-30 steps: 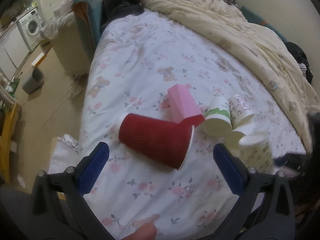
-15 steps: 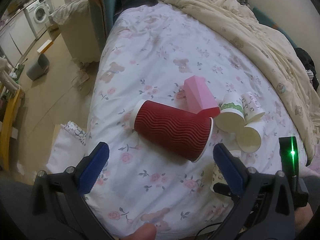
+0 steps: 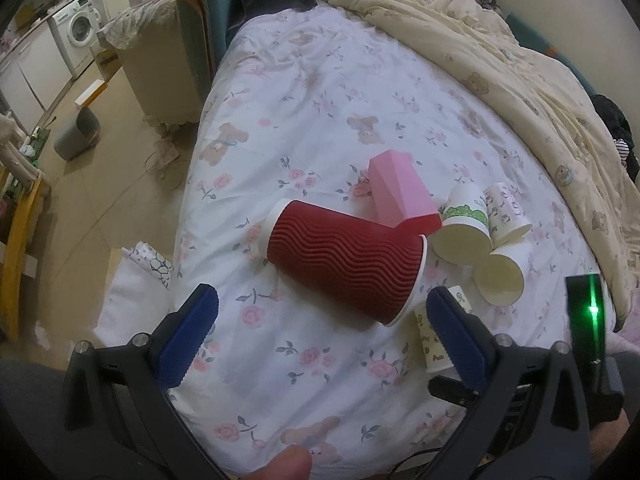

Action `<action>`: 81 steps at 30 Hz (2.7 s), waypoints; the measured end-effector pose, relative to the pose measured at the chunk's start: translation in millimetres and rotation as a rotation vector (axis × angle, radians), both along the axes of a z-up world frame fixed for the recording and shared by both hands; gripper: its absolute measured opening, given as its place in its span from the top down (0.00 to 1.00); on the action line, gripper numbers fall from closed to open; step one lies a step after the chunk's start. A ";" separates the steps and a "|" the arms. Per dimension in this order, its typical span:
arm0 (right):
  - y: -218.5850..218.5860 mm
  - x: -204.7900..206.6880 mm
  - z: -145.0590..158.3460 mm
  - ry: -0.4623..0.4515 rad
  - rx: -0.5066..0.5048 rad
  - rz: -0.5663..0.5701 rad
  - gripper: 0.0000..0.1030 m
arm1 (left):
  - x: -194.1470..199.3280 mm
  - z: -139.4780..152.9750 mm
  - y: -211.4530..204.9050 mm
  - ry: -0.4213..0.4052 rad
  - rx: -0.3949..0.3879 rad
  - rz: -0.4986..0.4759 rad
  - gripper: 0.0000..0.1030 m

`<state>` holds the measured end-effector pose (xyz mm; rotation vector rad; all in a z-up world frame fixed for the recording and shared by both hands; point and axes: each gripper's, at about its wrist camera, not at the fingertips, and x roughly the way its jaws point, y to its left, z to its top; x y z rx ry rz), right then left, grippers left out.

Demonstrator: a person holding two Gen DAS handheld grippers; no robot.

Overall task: Flip cup upside down
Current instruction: 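Lift the yellow cup with the right tool and set it down upright, then move the left tool down and grasp the yellow Hello Kitty cup, then lift the yellow cup with the left tool and rotate it over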

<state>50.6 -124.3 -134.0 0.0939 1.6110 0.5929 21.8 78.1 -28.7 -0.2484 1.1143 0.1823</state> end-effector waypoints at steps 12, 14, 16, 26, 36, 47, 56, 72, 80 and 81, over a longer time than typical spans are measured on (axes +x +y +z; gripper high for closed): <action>-34.3 -6.9 96.1 -0.415 -0.024 -0.039 0.01 | 0.1 1.2 -11.4 -0.018 -0.003 -0.017 0.00; -41.0 -7.1 108.0 -0.467 -0.017 -0.056 0.00 | -0.5 1.0 -13.0 -0.026 0.001 -0.018 0.00; -48.7 -6.9 116.1 -0.504 -0.015 -0.072 0.00 | -1.2 1.0 -14.0 -0.032 0.003 -0.018 0.00; -80.2 -9.5 112.2 -0.601 0.000 -0.129 0.00 | -0.4 -4.8 -8.0 -0.020 0.077 0.013 0.00; -88.9 0.3 106.1 -0.607 0.043 -0.197 0.00 | -0.2 -8.0 -18.2 -0.041 0.089 -0.023 0.00; -85.7 -4.1 109.8 -0.639 0.041 -0.175 0.00 | -8.3 -1.2 -24.2 -0.058 0.076 -0.022 0.01; -98.9 -0.9 110.0 -0.636 -0.002 -0.242 0.00 | 1.5 5.4 -45.2 0.039 -0.132 -0.033 0.03; -157.1 7.9 97.8 -0.516 0.051 -0.415 0.00 | 52.5 -69.6 -116.3 0.304 -0.231 0.032 0.31; -158.4 10.7 96.8 -0.486 0.101 -0.421 0.00 | 64.8 -95.1 -121.1 0.342 -0.205 0.046 0.37; -158.8 11.0 96.4 -0.483 0.104 -0.424 0.00 | 64.6 -95.8 -120.7 0.344 -0.208 0.046 0.37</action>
